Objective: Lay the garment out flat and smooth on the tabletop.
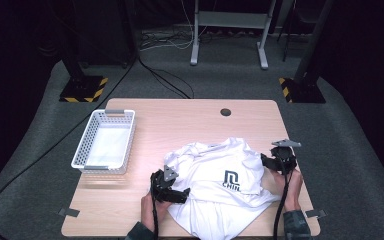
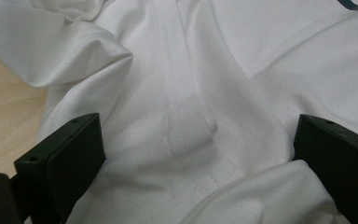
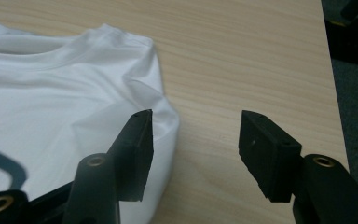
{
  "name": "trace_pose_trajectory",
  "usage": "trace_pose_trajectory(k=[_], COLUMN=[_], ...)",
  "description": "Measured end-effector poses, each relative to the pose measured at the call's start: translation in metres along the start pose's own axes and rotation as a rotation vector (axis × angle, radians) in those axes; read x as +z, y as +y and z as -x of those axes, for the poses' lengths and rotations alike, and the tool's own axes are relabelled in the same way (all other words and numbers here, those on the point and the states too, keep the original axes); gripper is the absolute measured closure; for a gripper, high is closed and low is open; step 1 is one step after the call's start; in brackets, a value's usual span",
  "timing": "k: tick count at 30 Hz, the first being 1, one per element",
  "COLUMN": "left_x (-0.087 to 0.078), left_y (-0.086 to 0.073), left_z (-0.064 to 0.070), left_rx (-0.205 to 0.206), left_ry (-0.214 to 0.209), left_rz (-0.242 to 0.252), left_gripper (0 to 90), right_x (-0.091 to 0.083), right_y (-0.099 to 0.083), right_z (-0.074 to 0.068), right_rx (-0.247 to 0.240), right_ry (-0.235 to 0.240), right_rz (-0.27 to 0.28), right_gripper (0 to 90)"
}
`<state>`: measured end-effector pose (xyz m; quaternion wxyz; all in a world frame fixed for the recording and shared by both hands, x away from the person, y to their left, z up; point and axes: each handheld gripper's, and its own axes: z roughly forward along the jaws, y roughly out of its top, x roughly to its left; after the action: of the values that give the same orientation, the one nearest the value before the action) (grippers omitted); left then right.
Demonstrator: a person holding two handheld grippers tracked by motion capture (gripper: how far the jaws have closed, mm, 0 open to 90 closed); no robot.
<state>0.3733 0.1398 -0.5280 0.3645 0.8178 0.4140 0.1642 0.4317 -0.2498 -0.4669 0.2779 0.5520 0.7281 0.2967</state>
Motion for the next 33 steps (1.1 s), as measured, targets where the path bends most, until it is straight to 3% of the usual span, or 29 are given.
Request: trace_pose_trajectory(k=[4,8,10,13,14,15,19,23,27,30,33], left_x=[0.000,0.000,0.000,0.000,0.000,0.000,0.000,0.000,0.000,0.000,0.000], left_y=[0.000,0.000,0.000,0.000,0.000,0.000,0.000,0.000,0.000,0.000,0.000], left_z=[0.000,0.000,0.000,0.000,0.000,0.000,0.000,0.000,0.000,0.000,0.000], left_rx=[0.001,0.001,0.001,0.001,0.001,0.001,0.001,0.000,0.001,0.001,0.000], left_ry=[-0.001,-0.002,-0.002,-0.002,-0.002,-0.002,-0.002,-0.002,-0.002,-0.002,-0.002], left_rz=[0.000,-0.001,-0.001,-0.001,-0.001,-0.001,-0.001,-0.002,-0.002,-0.002,-0.002], left_gripper=[2.3,2.2,2.3,2.3,2.2,2.2,2.2,2.2,2.2,2.2,2.2], right_x=[-0.017,-0.005,0.010,0.028,0.033,0.035,0.038,0.024,0.005,0.000,0.005], right_y=[-0.008,-0.016,-0.016,-0.015,-0.016,-0.015,-0.012,-0.012,-0.011,-0.013,-0.017], right_z=[-0.024,-0.045,-0.043,-0.038,-0.036,-0.030,-0.009,-0.002,-0.015,-0.036,-0.059], right_rx=[-0.074,-0.178,-0.176,-0.173,-0.161,-0.118,-0.048,-0.015,-0.042,-0.083,-0.151], right_ry=[0.058,0.066,0.124,0.112,0.098,0.116,0.003,-0.019,0.038,0.105,0.125], right_rz=[0.008,-0.050,-0.099,-0.128,-0.146,-0.136,-0.130,-0.105,-0.083,-0.104,-0.156], right_gripper=[42.8,44.2,49.7,51.6,49.2,49.1,43.9,39.4,34.7,32.0,30.7])
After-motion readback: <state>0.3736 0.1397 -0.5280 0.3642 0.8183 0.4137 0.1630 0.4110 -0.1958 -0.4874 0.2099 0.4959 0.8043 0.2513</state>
